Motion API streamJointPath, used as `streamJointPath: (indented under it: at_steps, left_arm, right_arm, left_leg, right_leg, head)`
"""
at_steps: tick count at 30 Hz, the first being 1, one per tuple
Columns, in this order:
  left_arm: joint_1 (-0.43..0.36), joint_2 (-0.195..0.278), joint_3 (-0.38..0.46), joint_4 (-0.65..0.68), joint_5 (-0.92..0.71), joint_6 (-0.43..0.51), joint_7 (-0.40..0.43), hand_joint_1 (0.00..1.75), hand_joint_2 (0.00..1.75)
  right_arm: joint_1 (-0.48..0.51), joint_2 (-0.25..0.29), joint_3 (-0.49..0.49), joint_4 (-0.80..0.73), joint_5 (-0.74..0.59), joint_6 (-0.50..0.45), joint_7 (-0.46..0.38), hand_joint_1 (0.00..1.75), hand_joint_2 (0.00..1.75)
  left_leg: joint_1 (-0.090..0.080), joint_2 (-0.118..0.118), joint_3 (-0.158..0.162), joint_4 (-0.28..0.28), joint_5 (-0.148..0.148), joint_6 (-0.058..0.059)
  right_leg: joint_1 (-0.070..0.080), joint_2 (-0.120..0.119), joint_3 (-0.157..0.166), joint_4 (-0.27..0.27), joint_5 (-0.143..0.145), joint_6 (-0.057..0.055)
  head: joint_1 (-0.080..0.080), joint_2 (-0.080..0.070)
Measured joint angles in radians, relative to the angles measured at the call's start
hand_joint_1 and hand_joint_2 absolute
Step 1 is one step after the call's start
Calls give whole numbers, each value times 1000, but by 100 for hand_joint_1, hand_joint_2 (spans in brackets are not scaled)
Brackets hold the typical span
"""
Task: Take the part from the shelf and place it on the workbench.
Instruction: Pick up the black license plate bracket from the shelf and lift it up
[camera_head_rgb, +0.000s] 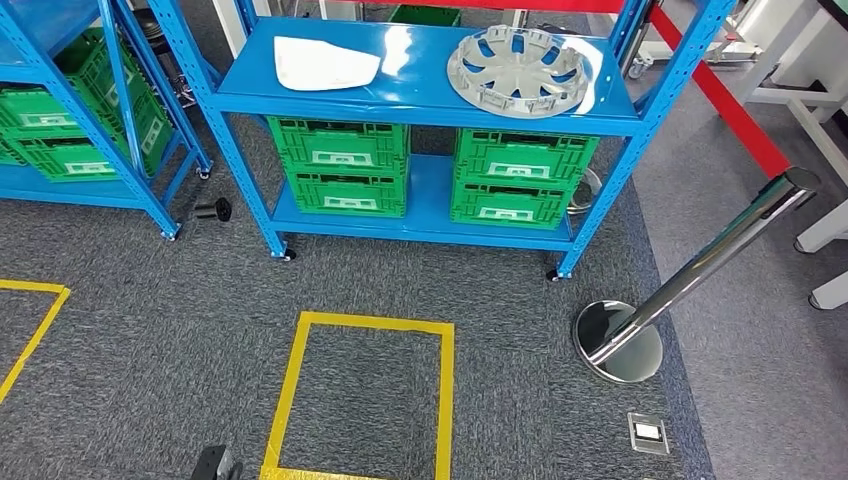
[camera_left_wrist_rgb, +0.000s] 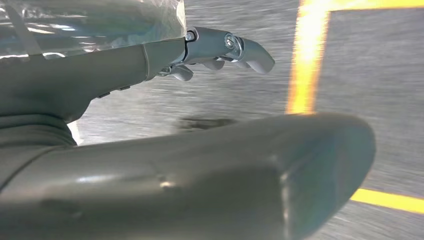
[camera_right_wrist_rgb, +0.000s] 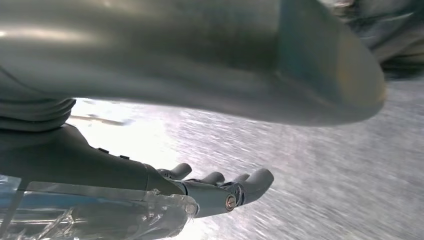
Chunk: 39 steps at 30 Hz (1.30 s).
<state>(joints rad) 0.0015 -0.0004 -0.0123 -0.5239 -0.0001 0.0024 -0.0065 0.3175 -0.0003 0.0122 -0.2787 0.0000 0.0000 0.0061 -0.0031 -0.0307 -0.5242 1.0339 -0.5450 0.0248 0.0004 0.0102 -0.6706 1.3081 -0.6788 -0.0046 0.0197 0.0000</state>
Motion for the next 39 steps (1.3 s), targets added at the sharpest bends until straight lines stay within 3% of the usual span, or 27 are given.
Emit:
streamJointPath:
  at_steps: [1, 3, 4, 6, 7, 10, 12, 14, 15, 16, 19, 20, 22, 24, 26, 31, 39]
  left_arm:
    - [0, 0, 0, -9, 0, 0, 1, 0, 0]
    - [16, 0, 0, -13, 0, 0, 3, 0, 0]
    - [32, -1, 0, -9, 0, 0, 4, 0, 0]
    - [73, -3, 0, 9, 0, 0, 6, 0, 0]
    - [99, -4, 0, 25, 0, 0, 7, 0, 0]
    - [184, -4, -1, 84, 0, -1, 10, 0, 0]
    - [230, -4, -1, 135, 0, -1, 11, 0, 0]
    - [271, -1, -1, 183, 0, 0, 11, 0, 0]
    - [289, 1, -1, 202, 0, 0, 12, 0, 0]
    - [302, 2, -1, 218, 0, 0, 12, 0, 0]
    - [294, 6, -1, 237, 0, 0, 10, 0, 0]
    - [275, 6, -1, 234, 0, 0, 8, 0, 0]
    - [229, 5, -2, 218, 0, 0, 5, 0, 87]
    - [189, 2, -2, 195, 0, 0, 3, 0, 175]
    - [164, -1, -2, 182, 0, 0, 2, 0, 175]
    - [151, -2, -1, 167, 0, 0, 4, 0, 175]
    - [149, -2, -1, 157, 0, 0, 4, 0, 175]
  right_arm:
    - [6, 0, 0, 9, 0, 0, 0, 0, 0]
    - [-7, 0, 0, 15, 0, 0, -1, 0, 0]
    - [-25, 0, 0, 14, 0, 0, -2, 0, 0]
    - [-70, 0, 0, -3, 0, 0, -5, 0, 0]
    - [-95, 1, 1, -19, 0, 0, -6, 0, 0]
    - [-175, 4, 1, -83, 0, 0, -9, 0, 0]
    - [-233, 6, 0, -133, 0, 0, -10, 0, 0]
    - [-280, 6, 0, -181, 0, 0, -10, 0, 0]
    - [-295, 6, 0, -202, 0, 0, -10, 0, 0]
    - [-302, 6, 0, -218, 0, 0, -10, 0, 0]
    - [-285, 5, 0, -235, 0, 0, -9, 0, 0]
    - [-270, 5, 0, -231, 0, 0, -8, 0, 0]
    - [-227, 5, -1, -212, 0, 0, -5, 0, 87]
    - [-181, 6, 0, -188, 0, 0, -3, 0, 175]
    - [-156, 6, 0, -174, 0, 0, -2, 0, 175]
    - [-153, 2, 0, -164, 0, 0, -3, 0, 175]
    - [-152, 2, 0, -155, 0, 0, -3, 0, 175]
  left_leg:
    - [0, -2, 12, 0, -9, -1]
    - [0, -3, 37, -2, -28, -5]
    - [0, -3, 46, -3, -37, -8]
    - [0, -1, 57, -8, -50, -17]
    - [-1, 0, 67, -7, -50, -23]
    - [-3, 7, 85, 15, -57, -37]
    - [1, 10, 39, 97, -94, -48]
    - [5, 12, -40, 205, -145, -56]
    - [6, 13, -70, 232, -156, -57]
    - [7, 13, -85, 227, -146, -58]
    - [7, 15, -70, 82, -16, -57]
    - [5, 17, -62, 43, 12, -51]
    - [1, 20, -58, 20, 28, -36]
    - [3, 18, -58, 14, 41, -28]
    - [3, 18, -58, 11, 41, -28]
    - [1, 23, -56, 9, 37, -18]
    - [0, 20, -55, 8, 38, -13]
  right_leg:
    - [-1, -2, -13, -16, 21, 0]
    - [0, -5, 3, -126, 118, -7]
    - [3, -6, 15, -174, 151, -12]
    - [10, -4, 33, -229, 165, -26]
    - [13, -2, 39, -233, 156, -31]
    - [5, 1, 76, -263, 177, -45]
    - [2, 7, 95, -273, 174, -52]
    - [1, 17, 104, -274, 165, -54]
    - [1, 23, 109, -274, 160, -54]
    - [1, 28, 117, -274, 154, -53]
    - [0, 31, 145, -273, 132, -43]
    - [1, 29, 149, -273, 126, -38]
    - [2, 25, 152, -273, 118, -29]
    - [3, 21, 153, -273, 116, -32]
    - [4, 16, 154, -278, 118, -38]
    - [5, 13, 161, -296, 117, -37]
    - [5, 11, 163, -302, 120, -23]
  head:
    - [3, 0]
    - [9, 0]
    - [10, 0]
    - [15, 0]
    - [15, 0]
    - [12, 0]
    - [3, 0]
    - [-6, 0]
    - [-10, 0]
    - [-13, 0]
    - [-24, 0]
    - [-26, 0]
    - [-25, 0]
    - [-19, 0]
    - [-15, 0]
    - [-8, 0]
    - [-2, 0]
